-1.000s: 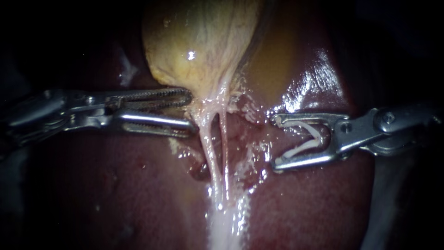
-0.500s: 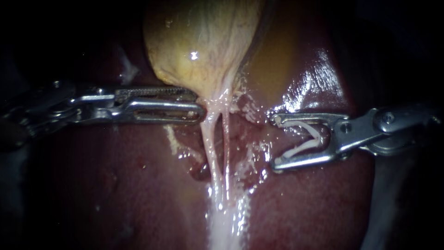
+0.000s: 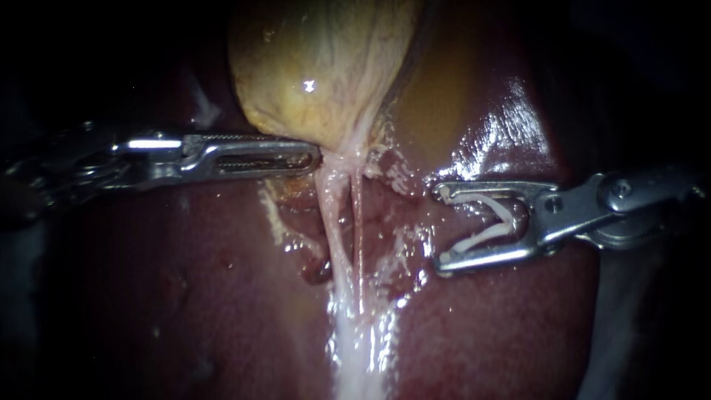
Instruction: Grabbing gallbladder
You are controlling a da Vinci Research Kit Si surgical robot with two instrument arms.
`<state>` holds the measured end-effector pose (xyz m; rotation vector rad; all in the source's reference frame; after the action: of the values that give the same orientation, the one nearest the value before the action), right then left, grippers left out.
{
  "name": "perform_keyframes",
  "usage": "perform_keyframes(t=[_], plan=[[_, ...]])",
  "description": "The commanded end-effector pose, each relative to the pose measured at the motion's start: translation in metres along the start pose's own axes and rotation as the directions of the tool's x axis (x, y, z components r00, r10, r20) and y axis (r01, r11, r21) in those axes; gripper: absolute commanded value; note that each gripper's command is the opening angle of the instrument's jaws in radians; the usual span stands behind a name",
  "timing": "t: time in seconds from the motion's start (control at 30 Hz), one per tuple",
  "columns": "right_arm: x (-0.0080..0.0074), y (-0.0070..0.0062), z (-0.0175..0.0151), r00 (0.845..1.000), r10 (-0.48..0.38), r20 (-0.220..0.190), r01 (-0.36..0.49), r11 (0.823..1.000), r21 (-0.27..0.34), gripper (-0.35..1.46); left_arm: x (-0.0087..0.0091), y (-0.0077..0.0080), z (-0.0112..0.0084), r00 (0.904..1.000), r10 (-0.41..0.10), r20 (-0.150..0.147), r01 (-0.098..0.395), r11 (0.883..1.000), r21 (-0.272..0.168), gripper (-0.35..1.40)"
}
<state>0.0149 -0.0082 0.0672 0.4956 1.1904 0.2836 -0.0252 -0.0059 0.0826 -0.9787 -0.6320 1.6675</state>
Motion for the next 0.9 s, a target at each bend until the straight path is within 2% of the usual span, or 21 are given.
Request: perform_keyframes(t=[0.03, 0.37, 0.63, 0.9], plan=[[0.0000, 0.0000, 0.0000, 1.000, 0.000, 0.000, 0.000, 1.000, 0.000, 0.50, -0.0001, 0.0002, -0.0001, 1.0000, 0.003, 0.005, -0.003, 1.000, -0.010, -0.35], [0.0000, 0.0000, -0.0001, 1.000, 0.000, 0.000, 0.000, 1.000, 0.000, 0.50, -0.0005, 0.0017, -0.0006, 0.9995, 0.005, 0.032, -0.004, 0.999, -0.044, -0.35], [-0.0001, 0.0000, -0.0001, 1.000, 0.000, 0.000, 0.000, 1.000, 0.000, 0.50, -0.0011, 0.0034, -0.0019, 0.9990, 0.010, 0.043, -0.008, 0.998, -0.059, -0.35], [-0.0001, 0.0002, -0.0001, 1.000, 0.000, 0.000, 0.000, 1.000, 0.000, 0.50, 0.0005, 0.0055, -0.0042, 0.9991, -0.002, 0.042, 0.005, 0.997, -0.075, -0.35]])
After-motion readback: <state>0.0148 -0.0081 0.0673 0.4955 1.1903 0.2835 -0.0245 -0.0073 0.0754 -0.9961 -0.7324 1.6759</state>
